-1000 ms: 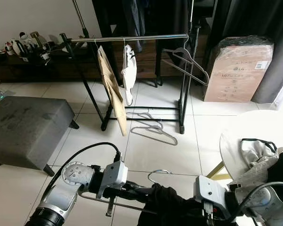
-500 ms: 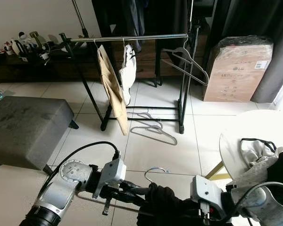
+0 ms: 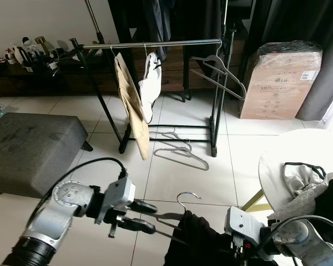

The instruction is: Hang hanger

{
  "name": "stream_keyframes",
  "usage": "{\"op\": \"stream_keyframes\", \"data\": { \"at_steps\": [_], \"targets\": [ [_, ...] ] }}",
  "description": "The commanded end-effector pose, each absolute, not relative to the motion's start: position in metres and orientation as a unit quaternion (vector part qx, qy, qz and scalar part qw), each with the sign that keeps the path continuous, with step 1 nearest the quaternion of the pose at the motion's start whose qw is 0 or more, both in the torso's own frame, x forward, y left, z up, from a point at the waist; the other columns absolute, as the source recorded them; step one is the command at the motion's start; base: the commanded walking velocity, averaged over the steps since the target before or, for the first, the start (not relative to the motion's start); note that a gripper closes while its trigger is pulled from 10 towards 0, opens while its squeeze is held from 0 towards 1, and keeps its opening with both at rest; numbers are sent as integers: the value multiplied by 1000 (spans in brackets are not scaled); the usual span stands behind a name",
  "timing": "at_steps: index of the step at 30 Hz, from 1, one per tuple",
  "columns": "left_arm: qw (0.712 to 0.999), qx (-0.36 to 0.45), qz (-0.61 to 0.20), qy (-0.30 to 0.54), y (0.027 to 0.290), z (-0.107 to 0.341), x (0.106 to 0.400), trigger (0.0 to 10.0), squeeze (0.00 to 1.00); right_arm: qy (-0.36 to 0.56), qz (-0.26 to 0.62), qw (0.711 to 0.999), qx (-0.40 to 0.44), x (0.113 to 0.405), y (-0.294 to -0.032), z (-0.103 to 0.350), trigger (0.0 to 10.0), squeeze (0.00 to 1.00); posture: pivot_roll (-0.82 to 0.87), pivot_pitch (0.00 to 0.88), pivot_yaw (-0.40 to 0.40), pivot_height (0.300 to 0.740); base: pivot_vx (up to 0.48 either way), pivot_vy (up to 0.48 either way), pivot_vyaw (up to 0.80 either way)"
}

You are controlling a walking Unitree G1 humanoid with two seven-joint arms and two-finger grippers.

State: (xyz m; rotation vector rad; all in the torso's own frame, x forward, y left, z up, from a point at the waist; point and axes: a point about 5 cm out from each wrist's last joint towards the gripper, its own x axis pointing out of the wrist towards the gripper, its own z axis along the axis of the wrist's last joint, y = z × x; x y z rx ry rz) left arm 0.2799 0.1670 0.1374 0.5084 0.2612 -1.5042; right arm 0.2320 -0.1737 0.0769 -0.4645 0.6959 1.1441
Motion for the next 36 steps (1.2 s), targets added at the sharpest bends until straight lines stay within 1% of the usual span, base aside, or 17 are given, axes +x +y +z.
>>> {"op": "stream_keyframes", "data": {
  "at_steps": [1, 4, 8, 10, 11, 14, 16, 19, 20, 23, 27, 28, 31, 32, 33, 34, 36],
  "targets": [
    [699, 241, -663, 116, 174, 144, 281, 10000, 1000, 301, 533, 761, -216, 234, -167, 81, 0, 0, -160, 162, 95, 740, 0, 0, 0],
    [709, 244, -651, 117, 177, 145, 281, 10000, 1000, 302, 530, 762, -216, 234, -167, 80, 0, 0, -158, 163, 96, 740, 0, 0, 0],
    [735, 254, -620, 110, 180, 144, 285, 10000, 1000, 300, 515, 773, -216, 238, -168, 79, 0, 0, -158, 162, 97, 740, 0, 0, 0],
    [776, 255, -571, 80, 181, 146, 294, 10000, 1000, 297, 474, 801, -212, 246, -171, 81, 0, 0, -155, 156, 98, 740, 0, 0, 0],
    [812, 257, -520, 56, 182, 148, 303, 10000, 1000, 293, 431, 829, -202, 254, -173, 83, 0, 0, -155, 155, 99, 740, 0, 0, 0],
    [839, 233, -490, 48, 181, 146, 303, 10000, 1000, 278, 395, 860, -168, 261, -171, 89, 0, 0, -159, 152, 103, 740, 0, 0, 0],
    [849, 213, -481, 45, 179, 144, 300, 10000, 1000, 269, 385, 870, -148, 261, -168, 93, 0, 0, -162, 149, 103, 740, 0, 0, 0],
    [864, 188, -466, 44, 177, 142, 297, 10000, 1000, 257, 381, 879, -128, 260, -164, 98, 0, 0, -163, 147, 103, 740, 0, 0, 0],
    [877, 165, -450, 40, 175, 140, 295, 10000, 1000, 254, 375, 884, -116, 259, -162, 99, 0, 0, -160, 143, 102, 740, 0, 0, 0],
    [887, 128, -441, 48, 174, 138, 291, 10000, 1000, 249, 372, 888, -109, 259, -160, 101, 0, 0, -160, 139, 103, 740, 0, 0, 0],
    [906, 70, -407, 91, 173, 123, 283, 10000, 1000, 237, 378, 890, -91, 259, -154, 108, 0, 0, -155, 136, 105, 740, 0, 0, 0],
    [917, 40, -378, 119, 171, 111, 279, 10000, 1000, 227, 388, 889, -87, 258, -151, 114, 0, 0, -155, 134, 104, 740, 0, 0, 0],
    [941, 7, -308, 140, 168, 92, 278, 10000, 1000, 212, 393, 891, -79, 260, -147, 123, 0, 0, -155, 133, 102, 740, 0, 0, 0],
    [941, -20, -306, 144, 163, 85, 276, 10000, 612, 205, 402, 889, -81, 261, -144, 125, 0, 0, -158, 134, 99, 740, 0, 0, 0],
    [941, -20, -306, 144, 163, 85, 276, 10000, 612, 205, 402, 889, -81, 261, -144, 125, 0, 0, -158, 134, 99, 740, 0, 0, 0],
    [942, -29, -304, 142, 160, 83, 275, 10000, 0, 202, 407, 887, -81, 260, -142, 127, 0, 0, -160, 139, 96, 740, 0, 0, 0],
    [941, -33, -315, 121, 152, 84, 273, 10000, 0, 201, 414, 884, -87, 259, -139, 128, 0, 0, -162, 142, 93, 740, 0, 0, 0]
  ]
}}
